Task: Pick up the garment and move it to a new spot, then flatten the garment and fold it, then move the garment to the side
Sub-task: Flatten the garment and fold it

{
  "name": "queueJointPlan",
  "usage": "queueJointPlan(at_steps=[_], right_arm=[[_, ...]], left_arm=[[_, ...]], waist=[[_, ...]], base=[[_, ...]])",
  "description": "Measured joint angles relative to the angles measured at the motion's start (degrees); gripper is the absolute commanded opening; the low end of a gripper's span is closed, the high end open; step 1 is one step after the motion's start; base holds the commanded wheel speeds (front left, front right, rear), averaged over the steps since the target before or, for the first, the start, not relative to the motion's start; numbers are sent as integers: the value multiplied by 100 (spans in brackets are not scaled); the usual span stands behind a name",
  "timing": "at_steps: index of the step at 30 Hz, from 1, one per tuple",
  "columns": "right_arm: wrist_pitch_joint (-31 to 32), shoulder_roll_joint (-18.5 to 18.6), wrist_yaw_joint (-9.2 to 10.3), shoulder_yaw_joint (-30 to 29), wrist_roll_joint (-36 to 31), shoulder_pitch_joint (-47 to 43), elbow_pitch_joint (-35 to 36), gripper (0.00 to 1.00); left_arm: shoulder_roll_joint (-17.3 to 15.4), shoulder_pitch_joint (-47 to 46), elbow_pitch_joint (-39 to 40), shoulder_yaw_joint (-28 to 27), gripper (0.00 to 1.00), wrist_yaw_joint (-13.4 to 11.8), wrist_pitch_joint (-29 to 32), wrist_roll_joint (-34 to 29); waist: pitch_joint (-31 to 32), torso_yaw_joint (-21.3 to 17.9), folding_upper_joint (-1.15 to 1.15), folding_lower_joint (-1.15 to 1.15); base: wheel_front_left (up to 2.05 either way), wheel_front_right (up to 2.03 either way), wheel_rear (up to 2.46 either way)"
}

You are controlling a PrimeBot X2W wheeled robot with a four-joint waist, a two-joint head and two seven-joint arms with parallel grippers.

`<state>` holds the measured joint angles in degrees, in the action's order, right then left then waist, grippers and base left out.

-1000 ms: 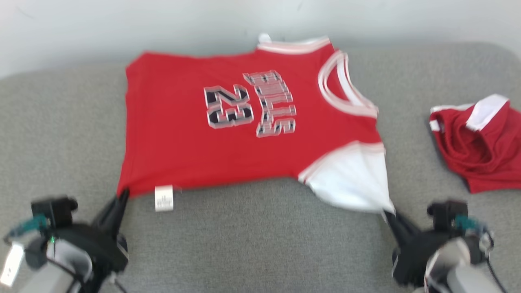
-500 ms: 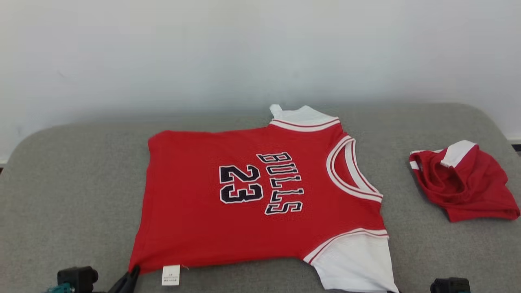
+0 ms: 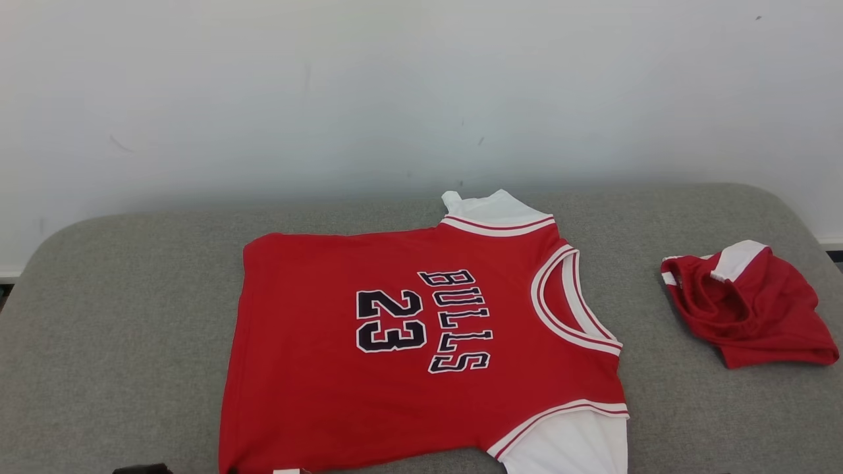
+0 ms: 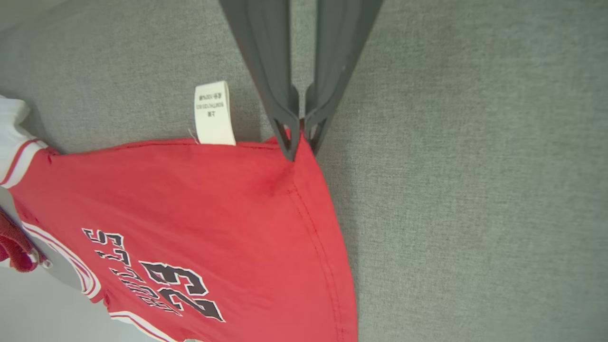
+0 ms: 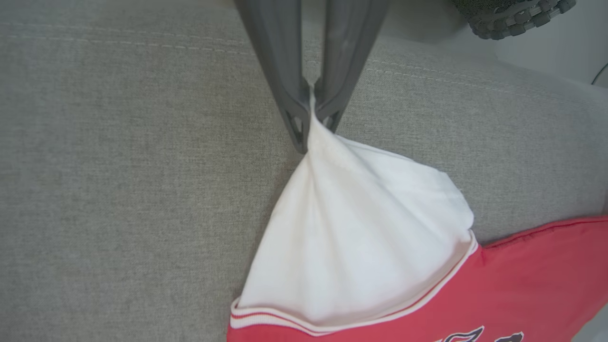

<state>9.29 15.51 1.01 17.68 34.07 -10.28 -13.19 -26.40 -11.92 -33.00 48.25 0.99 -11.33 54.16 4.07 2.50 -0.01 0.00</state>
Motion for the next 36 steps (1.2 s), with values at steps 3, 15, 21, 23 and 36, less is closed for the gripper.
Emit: queueJointPlan(at_steps=[3, 15, 21, 23, 36], right_arm=[[124, 0, 19, 51, -2, 29, -37, 0], [294, -97, 100, -288, 468, 8, -40, 100], [54, -47, 77, -584, 575, -9, 369, 100], [-3, -31, 77, -644, 575, -9, 495, 100], [-905, 129, 237, -850, -99, 222, 1204, 100]], left_arm=[[35, -4, -101, 71, 0, -4, 75, -18], [100, 114, -179, -121, 100, -253, 43, 76], [73, 251, 47, -388, 100, -461, -131, 178], [55, 252, 159, -435, 100, -509, -154, 164], [-114, 488, 978, -1059, 100, -783, -292, -135]], waist=[[-7, -1, 1, 0], [90, -59, 1, 0], [119, -61, 1, 0], [120, -56, 1, 0], [125, -72, 1, 0]], base=[[0, 0, 0], [0, 0, 0], [0, 0, 0], [0, 0, 0], [0, 0, 0]])
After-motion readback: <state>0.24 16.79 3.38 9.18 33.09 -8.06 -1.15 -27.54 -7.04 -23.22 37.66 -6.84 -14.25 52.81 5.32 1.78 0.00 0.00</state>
